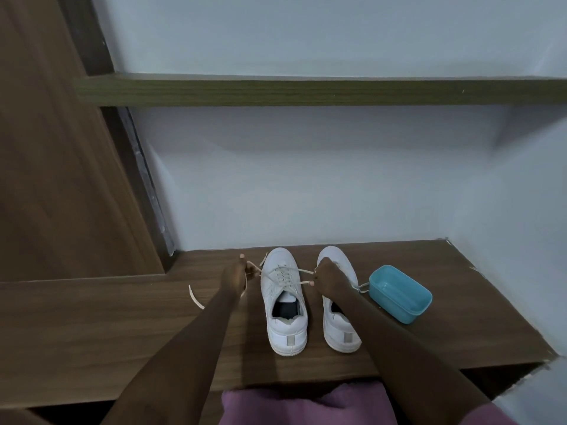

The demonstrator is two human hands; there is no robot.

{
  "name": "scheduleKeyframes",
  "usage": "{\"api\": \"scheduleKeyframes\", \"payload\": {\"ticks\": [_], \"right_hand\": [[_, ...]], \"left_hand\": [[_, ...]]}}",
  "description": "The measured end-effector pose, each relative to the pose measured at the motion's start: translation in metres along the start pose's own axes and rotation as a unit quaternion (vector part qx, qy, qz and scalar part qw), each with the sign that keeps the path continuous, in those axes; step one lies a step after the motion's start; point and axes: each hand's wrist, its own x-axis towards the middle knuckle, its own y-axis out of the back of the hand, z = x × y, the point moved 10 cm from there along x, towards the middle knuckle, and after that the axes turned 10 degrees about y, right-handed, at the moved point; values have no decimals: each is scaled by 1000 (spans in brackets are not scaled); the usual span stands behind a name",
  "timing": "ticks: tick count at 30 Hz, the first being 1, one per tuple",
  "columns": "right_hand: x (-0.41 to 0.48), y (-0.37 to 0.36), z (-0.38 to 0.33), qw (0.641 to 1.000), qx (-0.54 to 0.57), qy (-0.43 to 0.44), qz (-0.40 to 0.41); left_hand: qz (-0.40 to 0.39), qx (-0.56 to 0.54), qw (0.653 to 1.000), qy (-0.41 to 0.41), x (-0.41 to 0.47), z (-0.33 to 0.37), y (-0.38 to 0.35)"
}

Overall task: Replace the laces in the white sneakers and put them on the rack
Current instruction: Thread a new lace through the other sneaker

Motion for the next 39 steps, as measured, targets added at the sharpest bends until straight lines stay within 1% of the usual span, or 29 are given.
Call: {"api": "scheduleKeyframes", "payload": {"ticks": [1, 2, 5, 10, 14, 16, 19, 22, 24, 27, 29, 32, 36, 39], "right_hand": [[1, 2, -1, 1000, -3, 5, -6], [1, 3, -1, 1000, -2, 11, -14], [0, 19, -4, 1000, 10, 13, -11], [4, 50, -30, 999, 0, 45, 1], [9, 61, -51, 998, 16, 57, 0], [8, 63, -58, 998, 1, 61, -12], [11, 63, -68, 997, -1, 80, -16], [15, 59, -70, 996, 29, 79, -32], [18, 58, -67, 993, 94, 66, -28], [19, 60, -65, 983, 176, 52, -24], [21, 64, -66, 978, 206, 40, -16], [27, 69, -69, 979, 199, 39, -16], [31, 75, -79, 982, 180, 55, -26], [35, 79, -84, 981, 184, 62, -24]], "left_hand": [[-14, -41, 999, 6, -3, 5, -4], [-25, -56, 998, 6, -7, 10, -7], [-54, -7, 998, -15, -16, 24, -19], [-71, 65, 992, -77, -26, 48, -44], [-73, 129, 983, -110, -28, 47, -60], [-66, 167, 976, -124, -30, 47, -66], [-59, 172, 974, -134, -32, 44, -67], [-54, 178, 972, -143, -32, 42, -67], [-44, 186, 970, -147, -32, 44, -68], [-38, 207, 967, -142, -30, 46, -69], [-31, 194, 973, -124, -28, 45, -67], [-24, 185, 977, -100, -27, 44, -65], [-23, 224, 969, -100, -28, 45, -68], [-35, 222, 972, -72, -25, 40, -71]]}}
